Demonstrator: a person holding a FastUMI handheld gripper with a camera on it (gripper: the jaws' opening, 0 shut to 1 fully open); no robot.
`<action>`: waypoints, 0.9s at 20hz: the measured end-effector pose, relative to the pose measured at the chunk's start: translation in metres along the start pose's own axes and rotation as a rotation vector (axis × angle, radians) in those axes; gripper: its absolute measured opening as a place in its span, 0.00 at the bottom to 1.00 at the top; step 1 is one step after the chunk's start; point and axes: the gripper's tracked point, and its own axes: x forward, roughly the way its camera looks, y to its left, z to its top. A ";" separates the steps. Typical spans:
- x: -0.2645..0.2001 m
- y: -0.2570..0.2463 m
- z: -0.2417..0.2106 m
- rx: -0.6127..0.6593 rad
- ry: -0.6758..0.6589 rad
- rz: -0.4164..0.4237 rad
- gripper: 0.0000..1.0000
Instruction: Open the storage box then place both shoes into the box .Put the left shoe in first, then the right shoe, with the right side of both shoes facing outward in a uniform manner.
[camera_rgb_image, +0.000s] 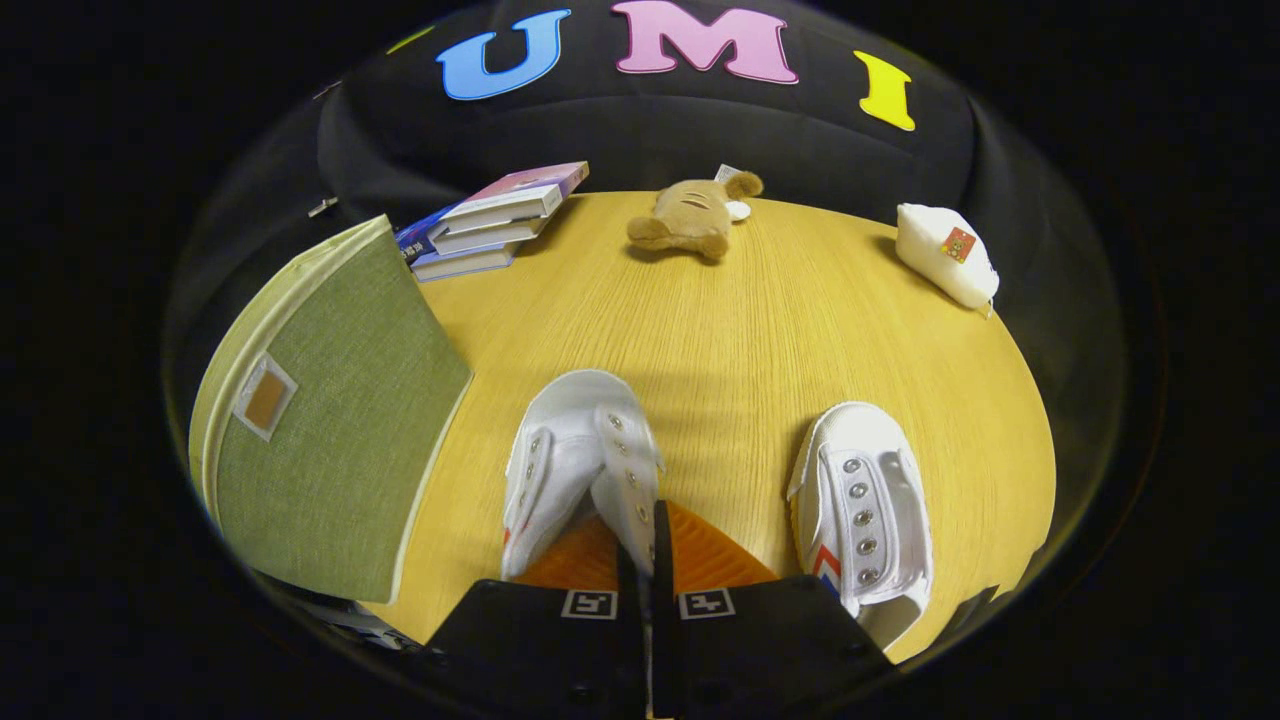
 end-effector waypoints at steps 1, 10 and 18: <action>-0.007 0.002 0.004 0.020 -0.005 0.005 0.08; -0.093 0.040 0.093 0.138 -0.046 0.026 0.08; -0.120 0.161 0.143 0.251 0.053 0.164 0.08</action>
